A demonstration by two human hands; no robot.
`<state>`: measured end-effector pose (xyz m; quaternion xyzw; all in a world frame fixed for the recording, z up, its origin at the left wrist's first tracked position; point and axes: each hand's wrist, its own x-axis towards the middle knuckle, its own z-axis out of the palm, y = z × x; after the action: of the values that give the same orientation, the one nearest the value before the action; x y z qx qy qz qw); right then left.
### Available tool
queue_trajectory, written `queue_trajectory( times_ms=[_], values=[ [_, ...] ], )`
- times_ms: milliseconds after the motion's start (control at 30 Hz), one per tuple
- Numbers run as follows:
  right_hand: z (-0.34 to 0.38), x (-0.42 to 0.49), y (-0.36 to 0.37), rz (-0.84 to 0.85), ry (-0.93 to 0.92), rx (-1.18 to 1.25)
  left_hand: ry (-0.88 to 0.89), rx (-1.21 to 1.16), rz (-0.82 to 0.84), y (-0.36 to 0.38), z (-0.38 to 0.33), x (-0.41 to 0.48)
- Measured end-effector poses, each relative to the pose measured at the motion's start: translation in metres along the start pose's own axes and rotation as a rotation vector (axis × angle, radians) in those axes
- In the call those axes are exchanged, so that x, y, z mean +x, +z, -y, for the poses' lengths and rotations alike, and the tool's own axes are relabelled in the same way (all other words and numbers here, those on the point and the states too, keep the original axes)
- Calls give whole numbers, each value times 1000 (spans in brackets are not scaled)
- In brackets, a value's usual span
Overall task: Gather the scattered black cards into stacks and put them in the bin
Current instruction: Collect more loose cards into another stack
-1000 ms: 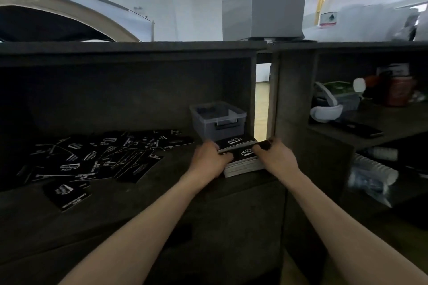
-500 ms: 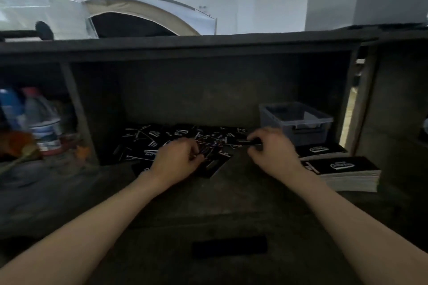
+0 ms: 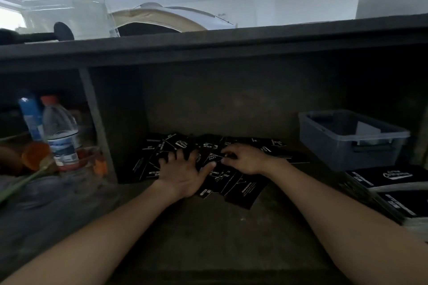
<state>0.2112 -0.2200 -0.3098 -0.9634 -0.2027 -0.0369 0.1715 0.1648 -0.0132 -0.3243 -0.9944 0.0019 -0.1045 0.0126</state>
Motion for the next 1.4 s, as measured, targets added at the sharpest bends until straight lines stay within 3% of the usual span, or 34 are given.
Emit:
queue_trajectory(
  times_ms=[67,200,300,333,433,500,567,767,967,1100,1300,1400],
  values=[
    [-7,-8,-12,-56,-29,52,28,-3,-114,1,-16,11],
    [-23,-23,-24,-154,26,-25,87,-349,-224,-2,-13,28],
    [-20,-20,-26,-261,53,-24,103,-337,-283,-14,21,39],
    [-17,-19,-25,-270,33,10,111,-313,-204,-17,34,39],
    [-7,-19,-13,-132,-87,77,129,-221,270,-18,53,35],
    [-2,-18,-5,9,-114,38,167,-251,359,-21,53,34],
    [-4,-18,-9,57,-73,20,228,-296,311,-27,51,34],
    [-12,-21,-27,-45,-65,-46,352,-465,88,-17,57,22],
    [4,-23,-25,-48,-15,11,435,-460,-122,-28,63,18],
    [6,-24,-25,4,-33,63,478,-652,-87,-29,52,12],
    [4,-30,-36,112,27,91,491,-632,-53,-24,50,12],
    [-3,-32,-51,37,43,191,463,-686,-70,-26,49,11]
  ],
)
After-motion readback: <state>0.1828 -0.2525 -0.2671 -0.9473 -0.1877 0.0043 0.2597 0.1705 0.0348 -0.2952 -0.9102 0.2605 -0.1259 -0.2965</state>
